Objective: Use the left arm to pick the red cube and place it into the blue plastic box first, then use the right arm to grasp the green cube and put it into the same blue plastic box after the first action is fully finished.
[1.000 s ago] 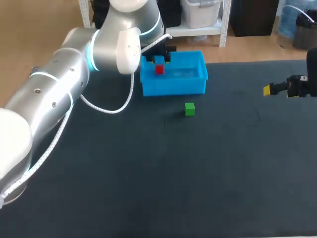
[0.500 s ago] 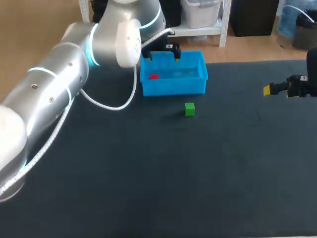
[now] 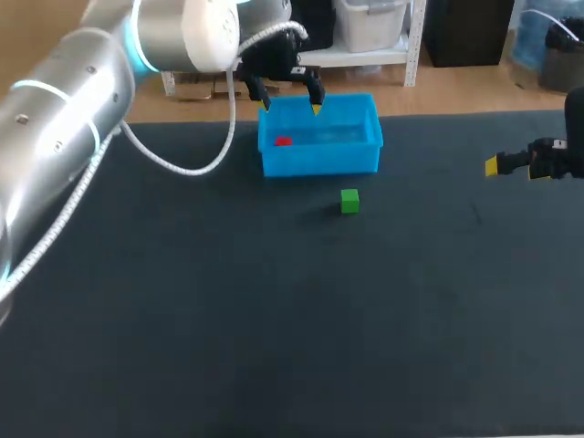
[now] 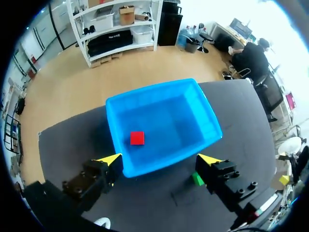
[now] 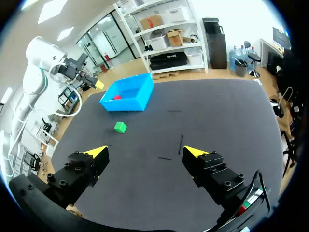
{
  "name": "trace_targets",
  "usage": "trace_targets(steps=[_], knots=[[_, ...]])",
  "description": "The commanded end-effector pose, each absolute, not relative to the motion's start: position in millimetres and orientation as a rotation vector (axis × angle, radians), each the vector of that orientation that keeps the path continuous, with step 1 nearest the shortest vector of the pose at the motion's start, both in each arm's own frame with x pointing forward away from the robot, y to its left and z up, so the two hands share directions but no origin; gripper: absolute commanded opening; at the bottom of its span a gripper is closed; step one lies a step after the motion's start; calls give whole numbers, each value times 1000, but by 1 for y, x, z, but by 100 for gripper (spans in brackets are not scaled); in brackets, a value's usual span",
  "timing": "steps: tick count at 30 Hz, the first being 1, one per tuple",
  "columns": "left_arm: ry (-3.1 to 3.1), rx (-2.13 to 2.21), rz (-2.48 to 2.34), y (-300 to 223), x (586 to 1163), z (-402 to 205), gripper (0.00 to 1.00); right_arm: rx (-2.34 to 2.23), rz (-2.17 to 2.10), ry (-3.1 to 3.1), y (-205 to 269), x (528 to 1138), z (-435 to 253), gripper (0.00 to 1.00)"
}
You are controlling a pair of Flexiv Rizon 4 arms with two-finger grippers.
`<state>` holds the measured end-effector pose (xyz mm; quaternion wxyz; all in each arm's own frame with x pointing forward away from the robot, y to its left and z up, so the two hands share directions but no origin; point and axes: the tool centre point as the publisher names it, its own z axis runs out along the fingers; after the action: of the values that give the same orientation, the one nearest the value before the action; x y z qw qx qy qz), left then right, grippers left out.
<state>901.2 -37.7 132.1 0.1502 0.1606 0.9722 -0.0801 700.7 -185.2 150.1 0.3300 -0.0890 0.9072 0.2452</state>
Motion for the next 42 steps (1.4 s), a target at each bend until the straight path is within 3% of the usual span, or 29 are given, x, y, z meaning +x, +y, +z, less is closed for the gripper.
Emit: trace_targets(steps=[1, 26, 42], knots=[[2728, 461, -282, -19, 858, 143, 100, -233, 640, 2373, -185, 700, 150, 100], [2538, 508, -443, 37, 709, 120, 100, -233, 640, 2373, -185, 700, 150, 100], [2385, 440, -466, 61, 685, 128, 100, -233, 640, 2373, -185, 700, 150, 100]])
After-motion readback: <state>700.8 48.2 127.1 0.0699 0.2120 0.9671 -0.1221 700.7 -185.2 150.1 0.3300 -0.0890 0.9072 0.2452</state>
